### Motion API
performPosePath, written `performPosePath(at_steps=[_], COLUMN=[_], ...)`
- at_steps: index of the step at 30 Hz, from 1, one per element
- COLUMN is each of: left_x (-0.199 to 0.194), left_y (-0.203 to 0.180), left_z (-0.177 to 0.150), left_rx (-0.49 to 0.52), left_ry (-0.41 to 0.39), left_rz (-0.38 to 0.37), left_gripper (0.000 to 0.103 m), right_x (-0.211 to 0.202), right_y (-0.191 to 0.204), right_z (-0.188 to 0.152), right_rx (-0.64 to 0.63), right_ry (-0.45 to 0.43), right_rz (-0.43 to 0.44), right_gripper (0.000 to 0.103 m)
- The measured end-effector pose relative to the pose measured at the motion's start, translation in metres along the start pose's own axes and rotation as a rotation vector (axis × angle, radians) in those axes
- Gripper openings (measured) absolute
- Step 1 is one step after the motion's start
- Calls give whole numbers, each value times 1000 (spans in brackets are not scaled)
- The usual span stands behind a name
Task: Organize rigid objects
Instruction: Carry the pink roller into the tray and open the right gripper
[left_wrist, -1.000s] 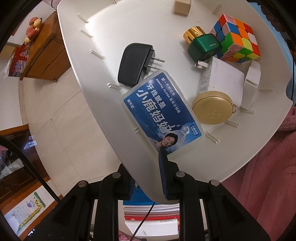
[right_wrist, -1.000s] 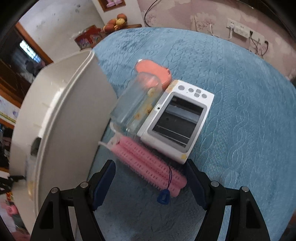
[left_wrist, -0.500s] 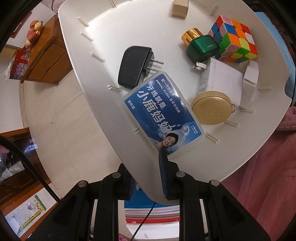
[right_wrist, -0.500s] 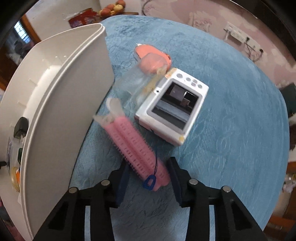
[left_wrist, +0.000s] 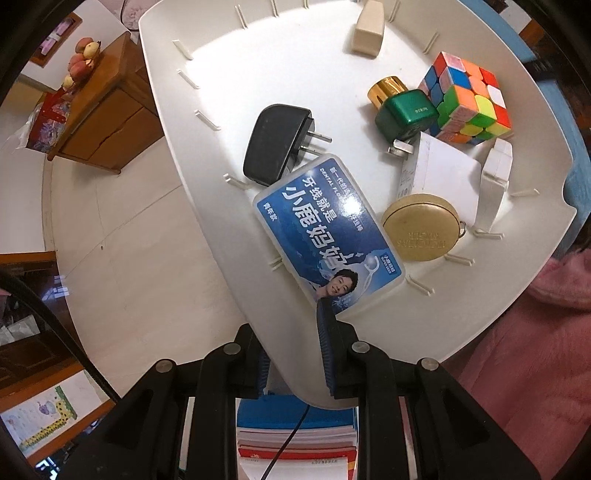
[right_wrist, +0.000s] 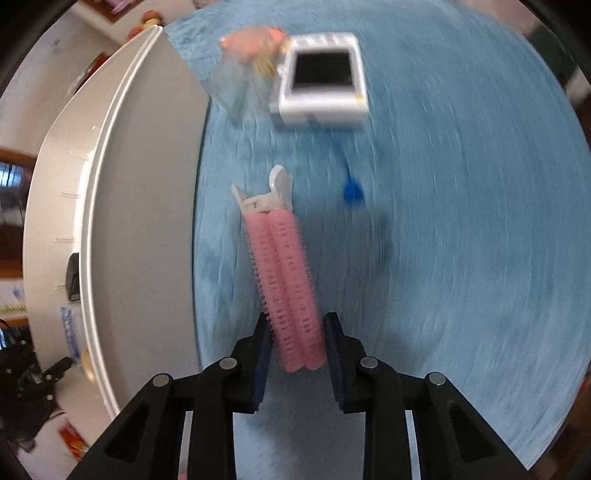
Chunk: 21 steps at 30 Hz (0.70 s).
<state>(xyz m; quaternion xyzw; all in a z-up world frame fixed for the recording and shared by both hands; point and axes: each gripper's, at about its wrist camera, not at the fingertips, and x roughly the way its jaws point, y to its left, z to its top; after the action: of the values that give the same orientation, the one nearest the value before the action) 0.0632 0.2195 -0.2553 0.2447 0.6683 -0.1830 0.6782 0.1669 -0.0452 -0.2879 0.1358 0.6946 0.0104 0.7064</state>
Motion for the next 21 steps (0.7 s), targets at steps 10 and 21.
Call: performPosePath(at_steps=[10,21], left_x=[-4,-8], left_y=[1,3], left_z=[-3,-9], left_rx=[9,19], left_ry=[-42,-75], left_rz=[-19,-41], left_gripper=[23,23], right_x=[-27,-100], right_y=[-4,41], right_z=[-63,-75], right_rx=[212,149], right_ry=[-20,-217], right_rz=[61,79], right_gripper=[27,27])
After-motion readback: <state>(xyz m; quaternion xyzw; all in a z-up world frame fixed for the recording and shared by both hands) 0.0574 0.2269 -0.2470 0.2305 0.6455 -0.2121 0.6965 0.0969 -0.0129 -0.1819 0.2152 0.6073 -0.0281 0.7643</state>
